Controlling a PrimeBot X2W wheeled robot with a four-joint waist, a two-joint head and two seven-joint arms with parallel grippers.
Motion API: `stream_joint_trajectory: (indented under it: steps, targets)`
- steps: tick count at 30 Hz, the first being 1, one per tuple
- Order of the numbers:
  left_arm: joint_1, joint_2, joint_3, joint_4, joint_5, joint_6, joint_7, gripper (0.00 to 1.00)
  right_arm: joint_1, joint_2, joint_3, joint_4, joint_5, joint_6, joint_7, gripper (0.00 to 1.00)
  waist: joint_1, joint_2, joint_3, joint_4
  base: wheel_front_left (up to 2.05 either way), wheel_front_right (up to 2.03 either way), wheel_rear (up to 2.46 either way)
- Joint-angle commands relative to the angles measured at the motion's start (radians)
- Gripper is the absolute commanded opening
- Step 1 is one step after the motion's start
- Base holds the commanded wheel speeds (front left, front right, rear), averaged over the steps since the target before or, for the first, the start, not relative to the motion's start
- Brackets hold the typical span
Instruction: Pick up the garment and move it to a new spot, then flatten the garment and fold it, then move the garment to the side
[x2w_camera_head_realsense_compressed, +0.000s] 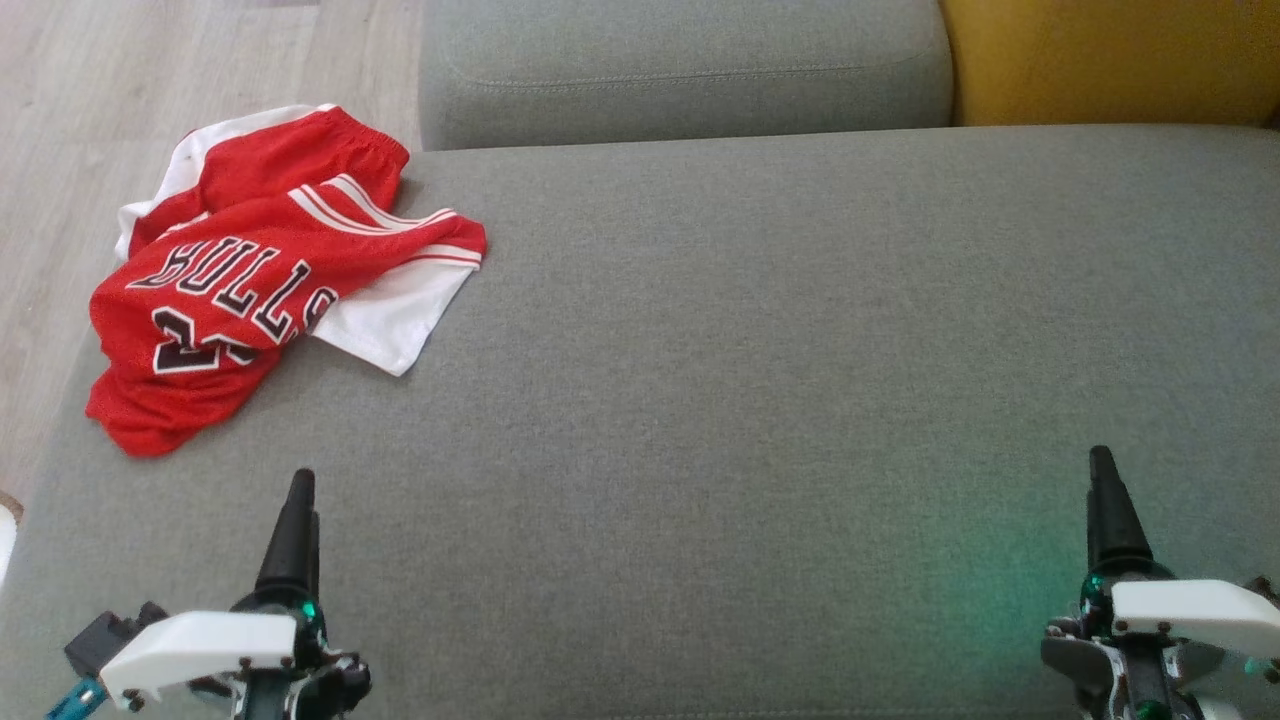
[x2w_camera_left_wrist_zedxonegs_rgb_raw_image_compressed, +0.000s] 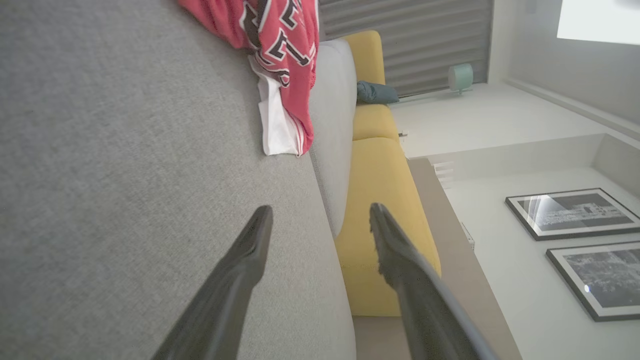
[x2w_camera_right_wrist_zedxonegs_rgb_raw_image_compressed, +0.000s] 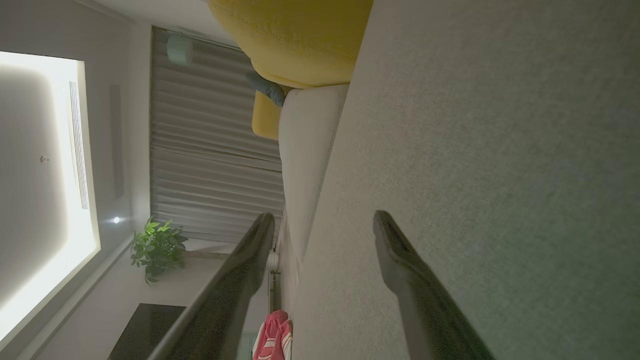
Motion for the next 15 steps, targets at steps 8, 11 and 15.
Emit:
stream_joint_trajectory:
  steps: [8,11,15]
  targets:
    - [-0.043,0.012,-0.019,-0.075,0.141,0.010,-0.028,1.00,-0.035,-0.005,0.027,-0.081,-0.147,0.002,-0.034,1.00,0.0000,0.0000,0.000,0.001,0.00,0.00,0.00]
    - [-0.044,0.012,-0.031,-0.083,0.209,0.009,-0.037,1.00,-0.036,-0.005,0.037,-0.093,-0.197,0.003,-0.043,1.00,0.0000,0.0000,0.000,0.001,0.00,0.00,0.00]
    - [-0.043,0.013,-0.047,-0.093,0.284,0.010,-0.049,1.00,-0.035,-0.005,0.049,-0.105,-0.261,0.003,-0.054,1.00,0.0000,0.0000,-0.001,0.002,0.00,0.00,0.00]
